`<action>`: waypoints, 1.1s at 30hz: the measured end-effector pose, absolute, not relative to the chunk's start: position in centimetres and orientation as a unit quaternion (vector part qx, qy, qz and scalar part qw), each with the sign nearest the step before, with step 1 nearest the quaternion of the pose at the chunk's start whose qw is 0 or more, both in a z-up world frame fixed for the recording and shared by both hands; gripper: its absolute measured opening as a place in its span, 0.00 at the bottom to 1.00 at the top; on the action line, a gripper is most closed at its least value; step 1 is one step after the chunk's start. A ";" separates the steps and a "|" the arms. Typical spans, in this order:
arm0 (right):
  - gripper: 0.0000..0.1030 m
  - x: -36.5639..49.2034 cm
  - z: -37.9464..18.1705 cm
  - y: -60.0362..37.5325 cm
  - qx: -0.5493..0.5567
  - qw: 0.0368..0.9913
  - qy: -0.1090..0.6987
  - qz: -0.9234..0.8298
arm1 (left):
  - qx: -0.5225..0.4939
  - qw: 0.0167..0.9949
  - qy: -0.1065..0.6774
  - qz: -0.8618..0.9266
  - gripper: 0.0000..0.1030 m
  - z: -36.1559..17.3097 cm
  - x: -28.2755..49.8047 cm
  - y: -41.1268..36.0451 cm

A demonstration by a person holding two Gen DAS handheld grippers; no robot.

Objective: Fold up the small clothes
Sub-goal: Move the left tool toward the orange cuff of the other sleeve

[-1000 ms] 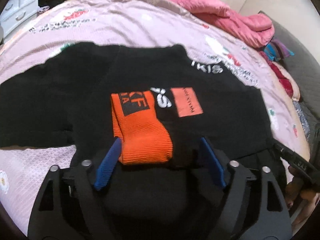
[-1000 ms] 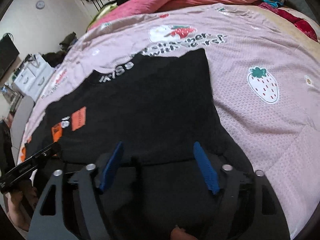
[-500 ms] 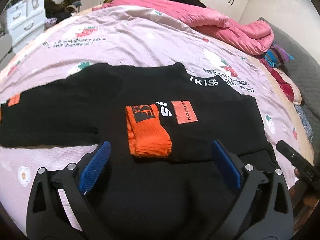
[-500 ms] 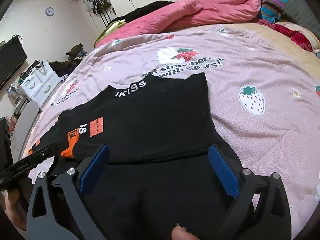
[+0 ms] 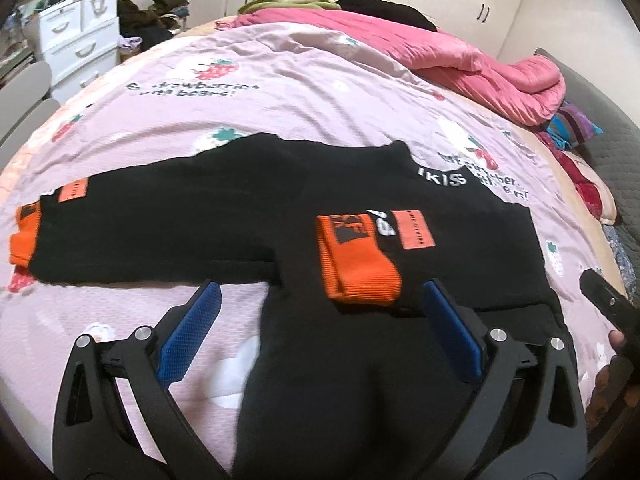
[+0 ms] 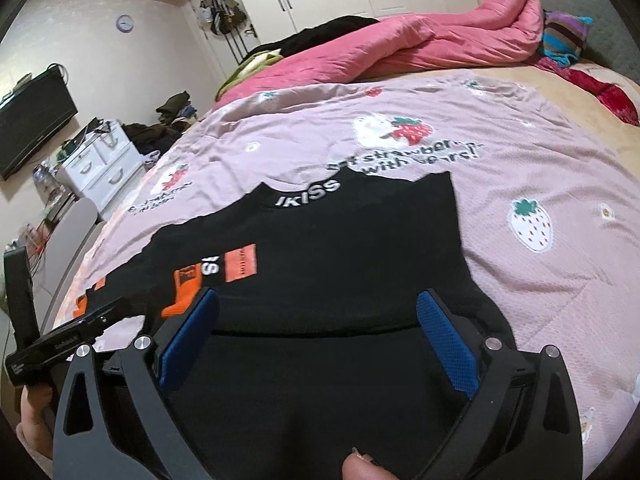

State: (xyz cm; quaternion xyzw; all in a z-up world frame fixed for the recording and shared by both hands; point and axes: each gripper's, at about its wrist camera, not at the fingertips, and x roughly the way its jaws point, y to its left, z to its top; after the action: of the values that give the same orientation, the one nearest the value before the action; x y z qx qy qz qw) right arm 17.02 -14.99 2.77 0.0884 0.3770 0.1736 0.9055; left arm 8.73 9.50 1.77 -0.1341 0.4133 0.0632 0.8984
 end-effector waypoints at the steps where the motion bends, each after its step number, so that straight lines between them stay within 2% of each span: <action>1: 0.96 17.0 2.9 -14.6 0.087 0.905 0.377 0.176 | -0.136 0.898 0.412 0.066 0.91 1.8 8.6 9.8; 33: 0.96 16.6 4.8 -1.8 0.012 0.887 0.369 0.277 | -0.215 0.883 0.385 0.163 0.91 1.7 3.0 21.1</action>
State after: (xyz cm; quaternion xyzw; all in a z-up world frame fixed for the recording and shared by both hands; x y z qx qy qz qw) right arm 16.64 -1.79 4.76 0.0115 0.3688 0.2773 0.8871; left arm 3.00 21.09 1.71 -0.2153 0.3847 0.1629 0.8827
